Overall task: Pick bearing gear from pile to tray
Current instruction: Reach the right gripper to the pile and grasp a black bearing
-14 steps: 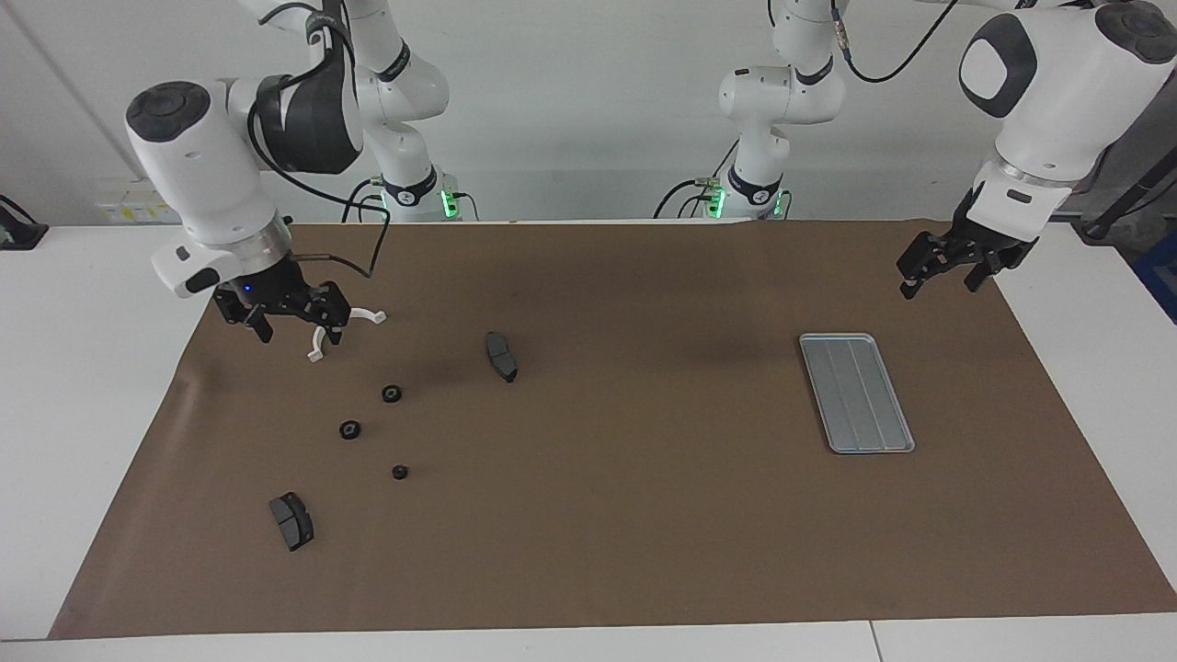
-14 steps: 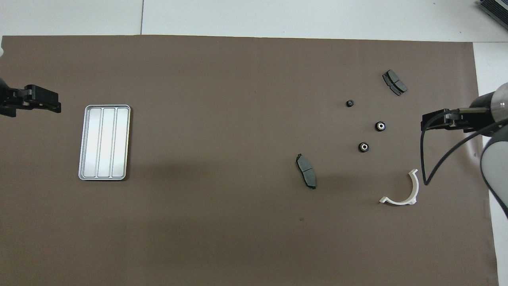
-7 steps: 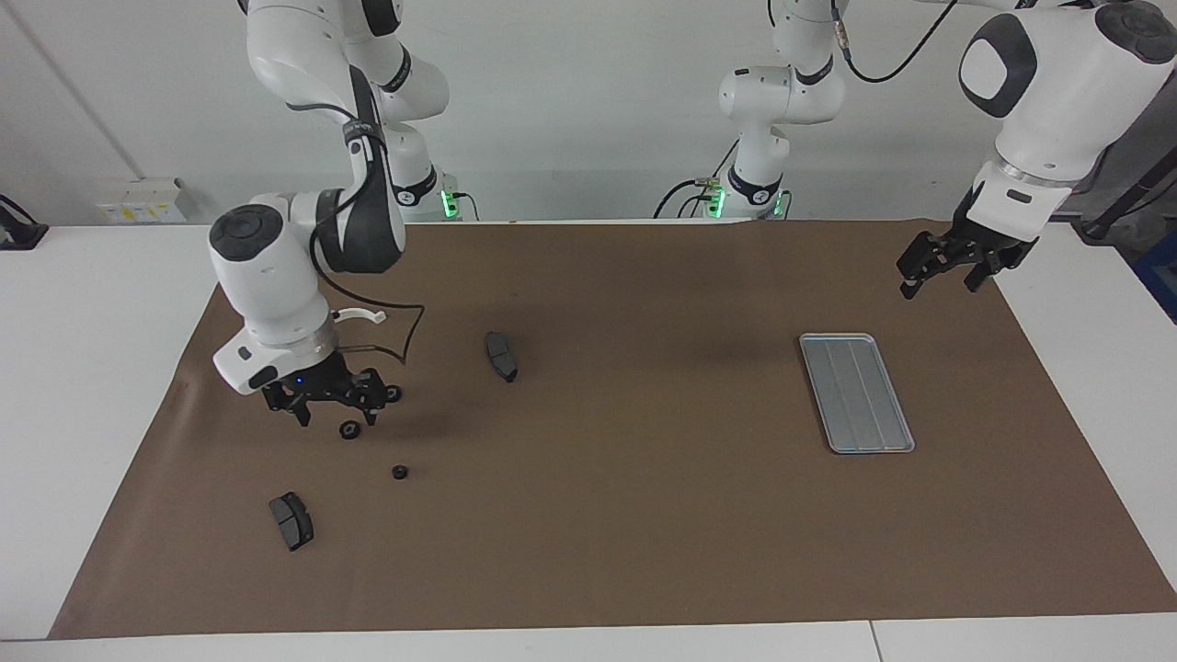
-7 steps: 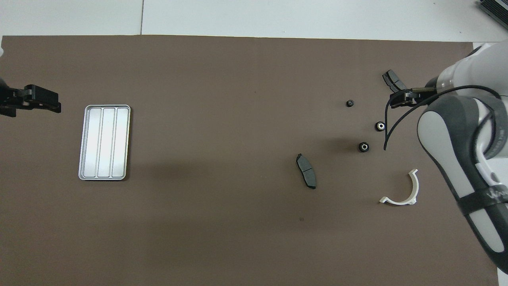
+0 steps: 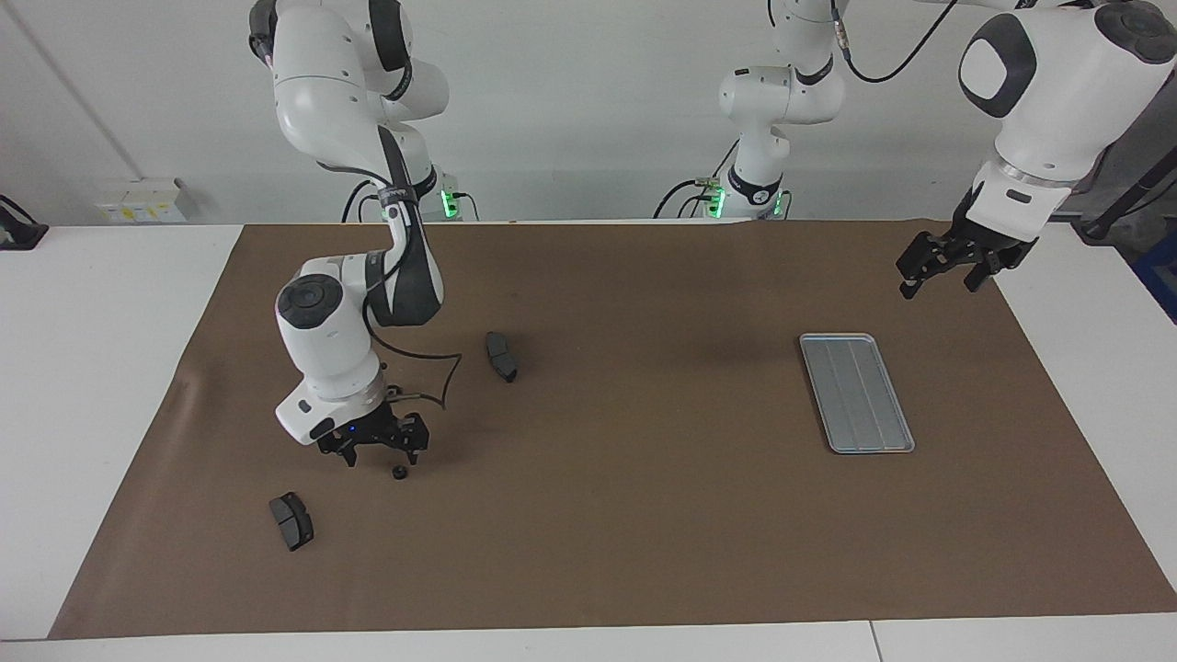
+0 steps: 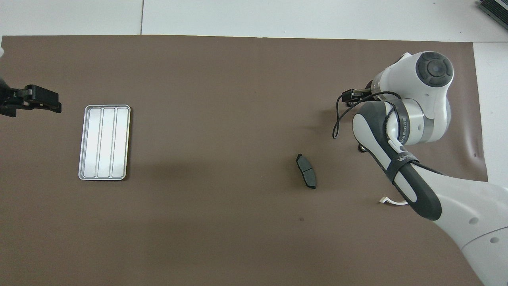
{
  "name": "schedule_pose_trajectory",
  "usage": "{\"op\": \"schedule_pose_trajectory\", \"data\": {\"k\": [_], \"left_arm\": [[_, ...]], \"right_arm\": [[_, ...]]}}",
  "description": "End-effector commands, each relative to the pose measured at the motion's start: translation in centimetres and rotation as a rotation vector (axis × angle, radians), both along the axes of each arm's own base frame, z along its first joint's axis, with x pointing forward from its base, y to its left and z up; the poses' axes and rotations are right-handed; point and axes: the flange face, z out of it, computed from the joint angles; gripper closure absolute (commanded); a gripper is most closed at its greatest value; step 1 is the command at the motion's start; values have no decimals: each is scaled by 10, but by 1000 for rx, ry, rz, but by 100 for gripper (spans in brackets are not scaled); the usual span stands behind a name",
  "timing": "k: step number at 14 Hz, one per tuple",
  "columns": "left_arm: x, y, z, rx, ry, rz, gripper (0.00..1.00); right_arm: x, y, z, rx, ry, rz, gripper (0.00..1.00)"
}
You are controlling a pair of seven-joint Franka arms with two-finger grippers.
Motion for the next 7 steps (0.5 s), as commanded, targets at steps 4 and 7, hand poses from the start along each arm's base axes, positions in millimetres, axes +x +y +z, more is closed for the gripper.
{"op": "schedule_pose_trajectory", "data": {"k": [4,7], "left_arm": [[-5,2,5,-5,1,4,0],[-5,3,5,-5,-2,5,0]], "right_arm": [[13,6,-19,27,7,-27,0],[5,21,-27,27,35,-12,18]]}}
